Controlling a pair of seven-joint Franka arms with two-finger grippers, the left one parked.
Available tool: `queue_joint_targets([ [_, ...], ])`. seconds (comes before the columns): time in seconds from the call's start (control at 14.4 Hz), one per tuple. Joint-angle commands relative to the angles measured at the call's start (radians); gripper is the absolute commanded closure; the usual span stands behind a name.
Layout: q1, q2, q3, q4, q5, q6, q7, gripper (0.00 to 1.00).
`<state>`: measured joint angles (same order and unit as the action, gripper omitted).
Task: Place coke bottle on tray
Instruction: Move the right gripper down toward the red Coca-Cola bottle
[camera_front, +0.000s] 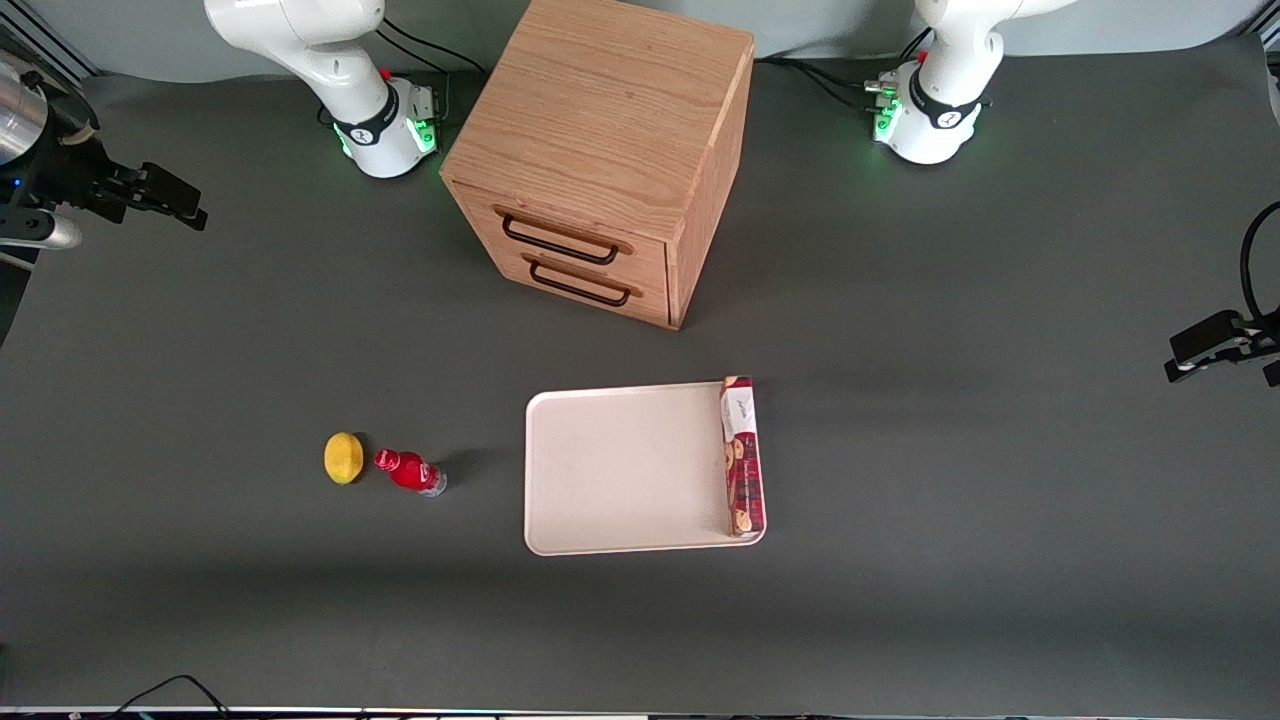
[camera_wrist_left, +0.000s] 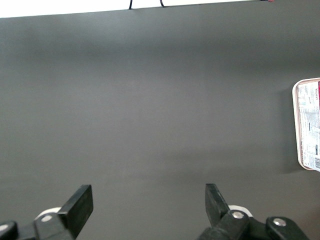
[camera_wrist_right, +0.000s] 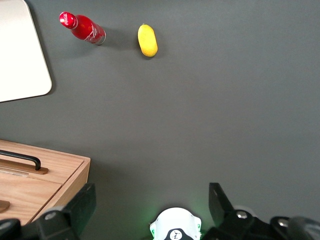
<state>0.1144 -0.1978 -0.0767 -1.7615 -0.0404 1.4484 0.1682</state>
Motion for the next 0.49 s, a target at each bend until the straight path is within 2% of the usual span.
queue_joint_targets([
  [0.0, 0.014, 0.014, -0.014, 0.028, 0.022, -0.023, -0.012, 0.0],
  [0.35, 0.016, 0.076, -0.008, 0.1, 0.025, -0.025, -0.016, 0.0],
  [0.42, 0.018, 0.105, 0.02, 0.14, 0.034, -0.025, -0.016, 0.0],
])
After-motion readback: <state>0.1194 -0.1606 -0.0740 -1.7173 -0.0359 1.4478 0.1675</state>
